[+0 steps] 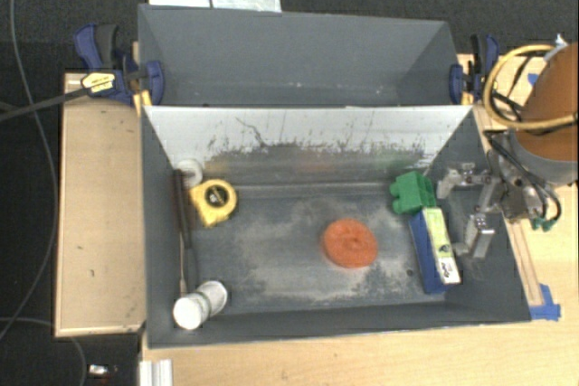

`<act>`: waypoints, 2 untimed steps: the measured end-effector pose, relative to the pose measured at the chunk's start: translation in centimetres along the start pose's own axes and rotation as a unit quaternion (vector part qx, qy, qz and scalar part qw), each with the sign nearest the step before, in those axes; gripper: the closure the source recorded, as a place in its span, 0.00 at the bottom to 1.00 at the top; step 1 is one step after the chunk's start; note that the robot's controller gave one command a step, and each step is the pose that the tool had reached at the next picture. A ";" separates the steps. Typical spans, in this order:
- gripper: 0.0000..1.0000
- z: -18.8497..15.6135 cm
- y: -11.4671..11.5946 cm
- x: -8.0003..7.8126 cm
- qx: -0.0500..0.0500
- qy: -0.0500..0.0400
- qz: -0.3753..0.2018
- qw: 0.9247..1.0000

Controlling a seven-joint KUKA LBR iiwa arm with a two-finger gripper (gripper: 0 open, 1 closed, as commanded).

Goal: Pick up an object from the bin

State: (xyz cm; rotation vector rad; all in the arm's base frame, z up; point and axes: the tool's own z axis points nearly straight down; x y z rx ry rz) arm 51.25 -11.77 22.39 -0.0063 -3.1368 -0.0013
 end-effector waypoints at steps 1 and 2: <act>0.00 -0.4 0.1 -0.2 0.001 -0.004 -0.003 1.000; 0.00 7.7 4.8 -2.6 0.001 -0.007 -0.031 0.999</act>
Offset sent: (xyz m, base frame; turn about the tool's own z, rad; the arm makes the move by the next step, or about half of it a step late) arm 0.0436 0.0897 -0.1539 -0.1150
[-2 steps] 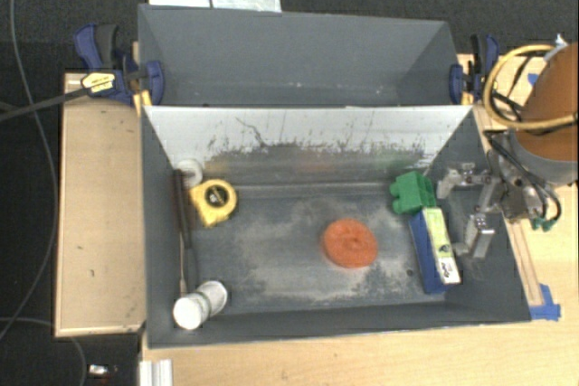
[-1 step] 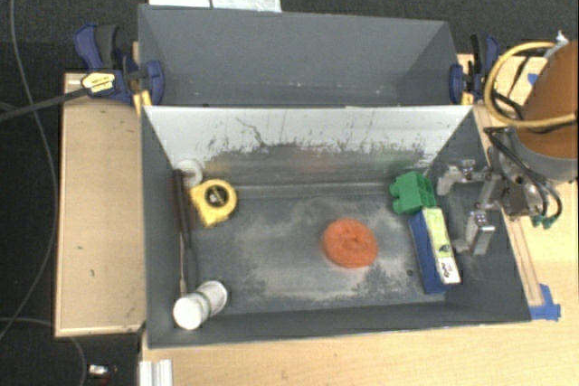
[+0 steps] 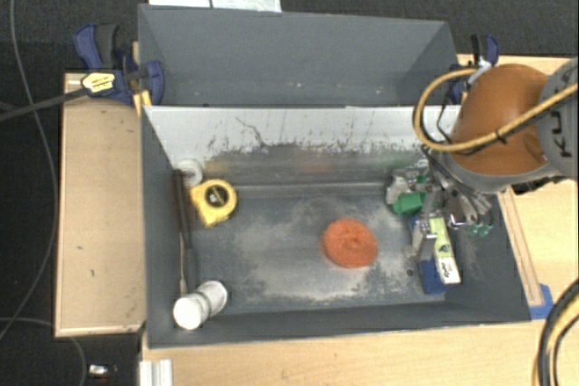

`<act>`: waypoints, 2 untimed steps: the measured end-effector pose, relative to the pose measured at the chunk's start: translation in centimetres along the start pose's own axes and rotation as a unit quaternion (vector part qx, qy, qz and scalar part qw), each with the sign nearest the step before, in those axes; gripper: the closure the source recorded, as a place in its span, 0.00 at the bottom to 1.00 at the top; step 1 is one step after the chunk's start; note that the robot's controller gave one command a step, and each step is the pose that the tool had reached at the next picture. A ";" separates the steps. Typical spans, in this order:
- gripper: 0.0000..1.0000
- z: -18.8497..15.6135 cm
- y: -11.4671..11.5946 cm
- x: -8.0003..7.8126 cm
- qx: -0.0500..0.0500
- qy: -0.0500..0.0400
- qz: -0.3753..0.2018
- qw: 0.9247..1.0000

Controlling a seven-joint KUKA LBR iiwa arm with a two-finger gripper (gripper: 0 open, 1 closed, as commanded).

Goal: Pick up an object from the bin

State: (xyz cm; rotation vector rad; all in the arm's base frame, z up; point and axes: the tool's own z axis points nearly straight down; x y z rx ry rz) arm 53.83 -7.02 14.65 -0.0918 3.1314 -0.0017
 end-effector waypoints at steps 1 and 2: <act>0.00 -0.5 4.4 -0.2 0.002 -0.002 0.019 1.000; 0.00 4.8 10.2 0.2 -0.002 0.003 0.016 1.000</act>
Offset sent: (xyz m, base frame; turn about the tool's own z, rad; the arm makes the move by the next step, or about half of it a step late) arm -0.0062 0.0982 -0.0451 0.0372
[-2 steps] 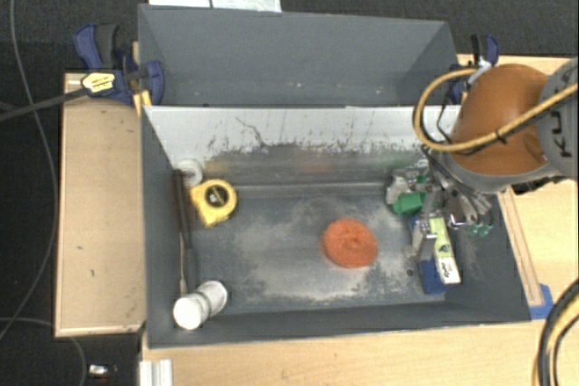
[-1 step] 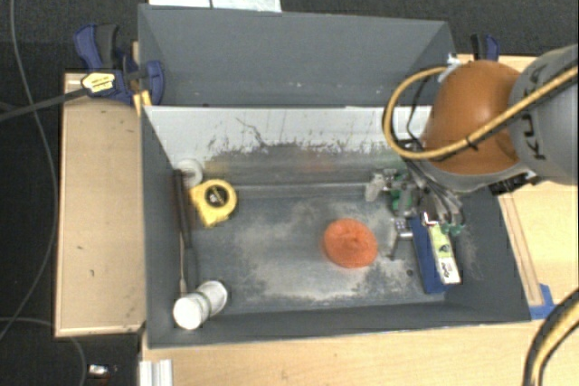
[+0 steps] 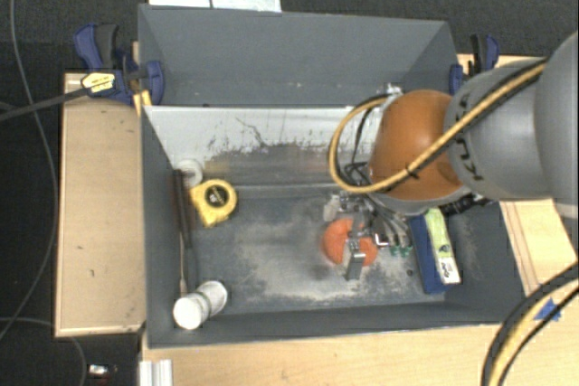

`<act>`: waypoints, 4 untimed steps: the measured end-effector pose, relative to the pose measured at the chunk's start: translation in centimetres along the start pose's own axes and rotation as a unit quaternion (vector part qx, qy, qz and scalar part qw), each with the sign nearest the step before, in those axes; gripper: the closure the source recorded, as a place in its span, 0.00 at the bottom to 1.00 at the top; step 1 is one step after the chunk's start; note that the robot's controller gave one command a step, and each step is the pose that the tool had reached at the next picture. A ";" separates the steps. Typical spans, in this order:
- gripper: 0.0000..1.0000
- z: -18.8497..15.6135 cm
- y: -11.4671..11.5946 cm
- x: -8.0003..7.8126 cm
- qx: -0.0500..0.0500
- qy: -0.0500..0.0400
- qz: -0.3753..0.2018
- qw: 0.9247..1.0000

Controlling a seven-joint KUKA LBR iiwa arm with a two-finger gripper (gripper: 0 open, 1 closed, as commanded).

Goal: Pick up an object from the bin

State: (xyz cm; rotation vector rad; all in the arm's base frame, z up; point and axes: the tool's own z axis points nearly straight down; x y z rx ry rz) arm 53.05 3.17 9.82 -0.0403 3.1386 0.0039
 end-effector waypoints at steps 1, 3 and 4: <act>0.00 2.9 -1.4 0.6 0.003 -0.011 0.009 1.000; 1.00 2.8 -5.7 0.9 0.000 -0.009 0.113 0.994; 1.00 1.9 -5.7 1.0 0.000 -0.008 0.112 0.994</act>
Offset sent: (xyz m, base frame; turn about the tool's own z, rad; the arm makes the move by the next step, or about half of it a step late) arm -0.0082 -0.0571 -0.0282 0.2274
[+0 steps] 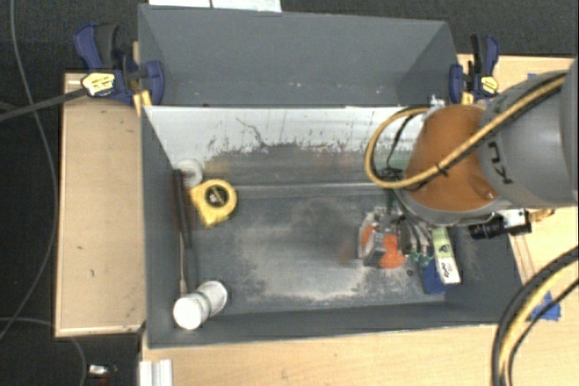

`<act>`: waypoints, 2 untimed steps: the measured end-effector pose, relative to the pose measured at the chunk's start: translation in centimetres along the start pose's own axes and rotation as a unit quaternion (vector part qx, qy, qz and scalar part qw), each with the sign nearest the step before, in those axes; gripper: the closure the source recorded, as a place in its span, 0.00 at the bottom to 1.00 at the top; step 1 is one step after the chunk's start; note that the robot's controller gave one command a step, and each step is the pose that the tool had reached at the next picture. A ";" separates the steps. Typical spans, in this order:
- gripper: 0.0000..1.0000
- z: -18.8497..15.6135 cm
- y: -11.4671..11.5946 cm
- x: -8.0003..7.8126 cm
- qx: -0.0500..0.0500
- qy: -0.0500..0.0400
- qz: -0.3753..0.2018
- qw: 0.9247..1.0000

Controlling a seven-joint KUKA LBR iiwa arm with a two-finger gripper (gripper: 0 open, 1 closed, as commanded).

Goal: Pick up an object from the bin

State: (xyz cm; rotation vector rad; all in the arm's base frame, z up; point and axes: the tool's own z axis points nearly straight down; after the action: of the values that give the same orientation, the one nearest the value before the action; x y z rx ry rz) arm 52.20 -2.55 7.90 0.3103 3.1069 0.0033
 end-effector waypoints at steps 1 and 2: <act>1.00 -2.4 0.0 0.0 0.000 0.002 0.000 1.000; 1.00 -5.6 0.0 -0.2 0.000 -0.002 -0.001 1.000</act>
Offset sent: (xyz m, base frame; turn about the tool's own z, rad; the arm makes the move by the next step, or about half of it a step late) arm -0.0006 -0.0001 0.0186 -0.0012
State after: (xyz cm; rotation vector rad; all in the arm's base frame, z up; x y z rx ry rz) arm 52.31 -2.58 13.53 0.3064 3.1039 0.0038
